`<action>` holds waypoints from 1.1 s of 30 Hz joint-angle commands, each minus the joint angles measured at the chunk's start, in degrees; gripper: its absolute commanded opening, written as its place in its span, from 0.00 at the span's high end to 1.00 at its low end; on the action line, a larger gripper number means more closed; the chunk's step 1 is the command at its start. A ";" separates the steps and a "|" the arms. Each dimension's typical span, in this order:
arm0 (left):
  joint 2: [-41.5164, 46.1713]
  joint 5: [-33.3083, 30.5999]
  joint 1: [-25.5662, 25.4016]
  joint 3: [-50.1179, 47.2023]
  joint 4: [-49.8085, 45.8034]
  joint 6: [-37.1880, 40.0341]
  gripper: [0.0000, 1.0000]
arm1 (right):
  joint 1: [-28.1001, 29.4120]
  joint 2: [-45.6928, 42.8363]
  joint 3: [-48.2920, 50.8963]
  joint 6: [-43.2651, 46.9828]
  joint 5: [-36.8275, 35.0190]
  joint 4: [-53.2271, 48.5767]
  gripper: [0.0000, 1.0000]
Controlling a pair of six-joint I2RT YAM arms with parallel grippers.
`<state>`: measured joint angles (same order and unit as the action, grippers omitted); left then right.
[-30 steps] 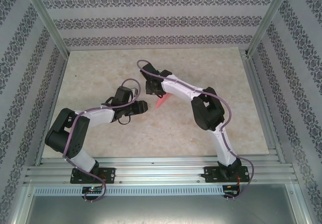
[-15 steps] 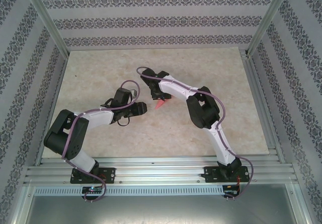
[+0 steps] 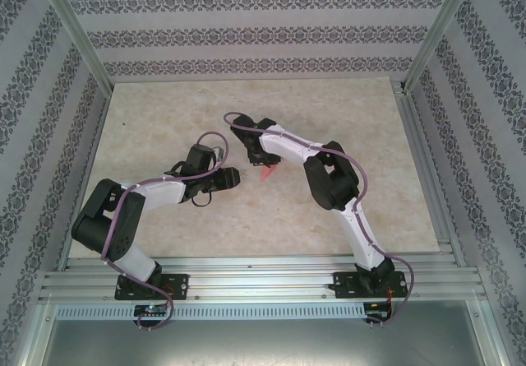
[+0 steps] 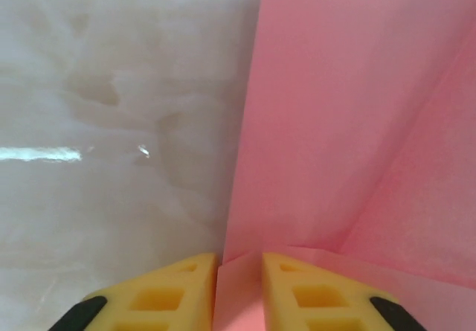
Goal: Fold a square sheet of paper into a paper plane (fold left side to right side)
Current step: Move the paper plane to the center of the table.
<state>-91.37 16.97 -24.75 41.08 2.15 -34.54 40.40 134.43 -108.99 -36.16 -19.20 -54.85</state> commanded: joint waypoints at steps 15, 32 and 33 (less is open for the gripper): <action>3.73 -2.06 0.51 0.84 -2.49 2.03 0.43 | -6.15 -30.96 36.80 10.85 20.27 25.45 1.00; 4.54 -3.73 0.56 1.28 -5.11 2.02 0.43 | -8.53 -30.28 42.73 15.49 20.61 22.37 0.78; 4.49 -3.73 0.52 1.21 -5.04 2.03 0.42 | -8.44 -30.12 42.51 15.37 20.82 22.04 0.77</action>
<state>-88.18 14.17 -24.75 41.12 -1.61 -33.69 31.83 103.66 -64.75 -21.28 2.96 -31.07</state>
